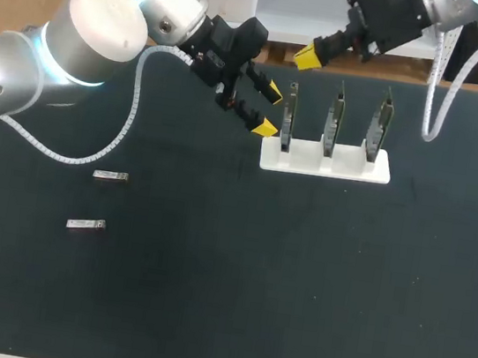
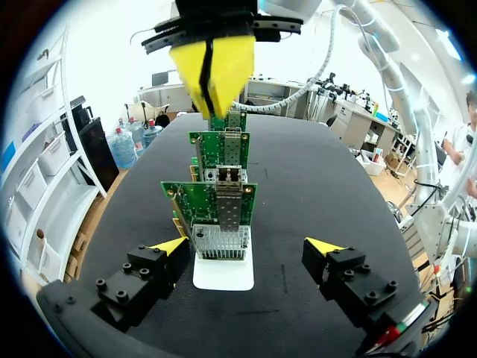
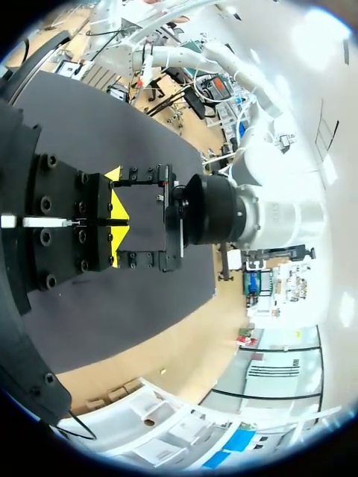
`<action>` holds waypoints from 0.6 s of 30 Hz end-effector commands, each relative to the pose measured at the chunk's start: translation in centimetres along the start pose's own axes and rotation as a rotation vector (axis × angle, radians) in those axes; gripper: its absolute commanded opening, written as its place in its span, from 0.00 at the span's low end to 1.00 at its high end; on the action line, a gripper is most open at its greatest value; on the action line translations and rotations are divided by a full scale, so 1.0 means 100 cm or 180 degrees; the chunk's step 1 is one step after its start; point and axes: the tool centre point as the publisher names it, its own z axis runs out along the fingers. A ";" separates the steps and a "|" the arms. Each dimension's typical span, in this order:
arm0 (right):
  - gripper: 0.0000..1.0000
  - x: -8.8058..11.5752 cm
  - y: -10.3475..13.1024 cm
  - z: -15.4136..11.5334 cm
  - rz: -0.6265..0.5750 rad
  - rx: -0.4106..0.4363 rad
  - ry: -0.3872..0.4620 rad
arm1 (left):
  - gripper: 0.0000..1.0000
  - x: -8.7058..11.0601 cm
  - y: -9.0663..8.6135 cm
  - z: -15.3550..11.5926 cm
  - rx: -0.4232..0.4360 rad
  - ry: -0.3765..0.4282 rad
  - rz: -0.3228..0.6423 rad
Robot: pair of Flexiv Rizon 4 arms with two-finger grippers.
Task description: Pick up the optical module with the left hand, and insert it into the network port with the right hand.
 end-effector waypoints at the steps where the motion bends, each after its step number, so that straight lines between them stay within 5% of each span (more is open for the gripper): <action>1: 0.00 0.005 0.008 -0.017 -0.0025 0.0060 -0.0041 | 1.00 0.000 0.002 0.000 0.0010 0.0008 0.0002; 18: 0.00 0.043 0.017 -0.054 -0.0055 0.0041 0.0033 | 1.00 0.000 0.002 0.000 0.0010 0.0008 0.0002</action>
